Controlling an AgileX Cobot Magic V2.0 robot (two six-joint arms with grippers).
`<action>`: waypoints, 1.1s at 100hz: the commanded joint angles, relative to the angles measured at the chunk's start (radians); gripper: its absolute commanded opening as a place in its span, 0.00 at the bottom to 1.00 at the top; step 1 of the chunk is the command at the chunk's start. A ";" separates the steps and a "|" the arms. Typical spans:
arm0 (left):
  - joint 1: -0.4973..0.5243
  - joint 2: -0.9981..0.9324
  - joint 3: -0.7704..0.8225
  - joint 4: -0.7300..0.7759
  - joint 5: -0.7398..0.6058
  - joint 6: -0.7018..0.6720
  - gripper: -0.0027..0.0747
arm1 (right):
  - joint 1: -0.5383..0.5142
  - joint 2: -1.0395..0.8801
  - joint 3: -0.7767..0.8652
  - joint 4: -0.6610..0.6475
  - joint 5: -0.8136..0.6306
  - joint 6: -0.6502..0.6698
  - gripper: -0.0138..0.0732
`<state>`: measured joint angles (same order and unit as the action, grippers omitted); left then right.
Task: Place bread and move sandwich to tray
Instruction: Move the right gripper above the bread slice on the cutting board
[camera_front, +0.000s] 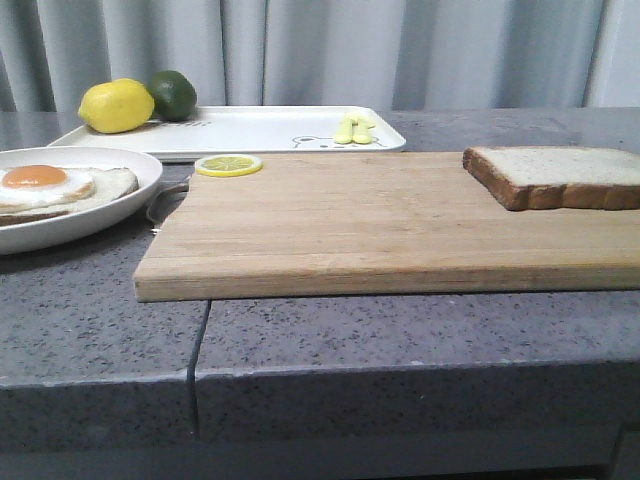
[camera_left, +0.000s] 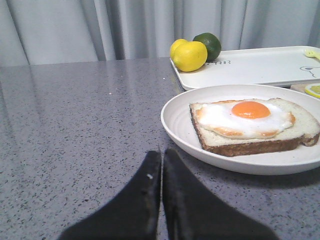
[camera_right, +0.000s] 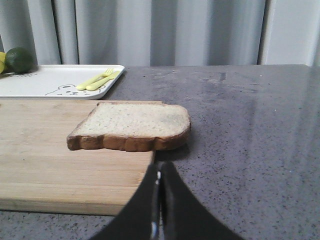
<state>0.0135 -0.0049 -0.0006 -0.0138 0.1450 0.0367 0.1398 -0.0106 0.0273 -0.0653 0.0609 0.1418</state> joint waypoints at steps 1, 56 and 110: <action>0.001 -0.029 0.016 0.002 -0.082 -0.004 0.01 | -0.007 -0.019 0.002 -0.001 -0.073 -0.002 0.08; 0.001 -0.029 0.016 0.002 -0.084 -0.004 0.01 | -0.007 -0.019 0.002 -0.006 -0.073 -0.006 0.08; 0.001 -0.010 -0.161 -0.134 -0.086 -0.004 0.01 | -0.007 -0.008 -0.100 0.274 -0.079 0.051 0.08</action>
<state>0.0135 -0.0049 -0.0704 -0.1104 0.1224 0.0367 0.1398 -0.0106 0.0050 0.1439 0.0077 0.1852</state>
